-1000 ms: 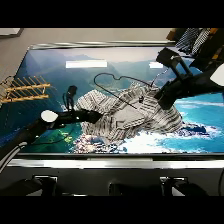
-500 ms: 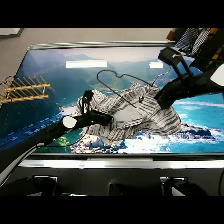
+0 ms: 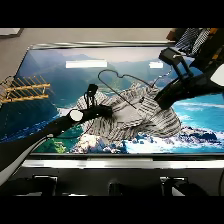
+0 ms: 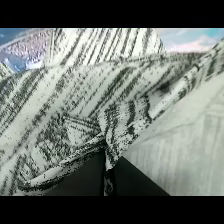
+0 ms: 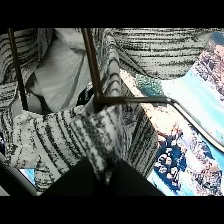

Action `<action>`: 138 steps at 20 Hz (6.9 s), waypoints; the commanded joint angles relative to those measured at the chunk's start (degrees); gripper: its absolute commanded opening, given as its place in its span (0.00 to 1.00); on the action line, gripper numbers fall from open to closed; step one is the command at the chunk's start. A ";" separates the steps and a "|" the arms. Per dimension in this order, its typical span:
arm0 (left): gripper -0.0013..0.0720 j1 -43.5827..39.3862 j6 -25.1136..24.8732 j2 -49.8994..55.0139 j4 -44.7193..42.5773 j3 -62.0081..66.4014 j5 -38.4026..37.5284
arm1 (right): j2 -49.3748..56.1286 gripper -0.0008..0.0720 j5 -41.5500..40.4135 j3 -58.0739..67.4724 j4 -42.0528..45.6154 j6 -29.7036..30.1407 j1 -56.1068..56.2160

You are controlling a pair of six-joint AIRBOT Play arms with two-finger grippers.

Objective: Fold the clothes and pants, and hang the long-sleeved shirts on hangers.

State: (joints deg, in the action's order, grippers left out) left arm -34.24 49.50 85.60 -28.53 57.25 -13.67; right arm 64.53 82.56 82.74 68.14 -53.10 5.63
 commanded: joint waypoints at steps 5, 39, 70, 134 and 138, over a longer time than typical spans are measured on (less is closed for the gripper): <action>0.04 12.52 2.97 -0.46 -0.02 11.69 -22.45 | -0.26 0.04 7.04 0.02 -1.05 -7.23 0.00; 0.05 18.45 11.23 -0.24 -0.17 22.88 -32.87 | 4.83 0.04 3.91 -0.04 25.59 -25.22 18.43; 0.77 9.94 23.87 -17.62 -11.56 7.91 -38.12 | 4.28 0.04 -9.84 3.72 27.04 -26.40 27.06; 0.04 22.01 -30.29 -15.04 -14.95 17.20 -61.37 | 5.46 0.91 -8.81 1.05 -5.81 21.97 -0.66; 0.04 22.01 -30.29 -15.04 -14.95 17.20 -61.40 | 9.60 0.91 -6.62 1.05 -9.57 27.43 -0.66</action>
State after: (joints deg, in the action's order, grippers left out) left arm -12.19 19.22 70.61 -43.48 74.41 -75.07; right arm 71.13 73.65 83.88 62.96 -30.98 5.28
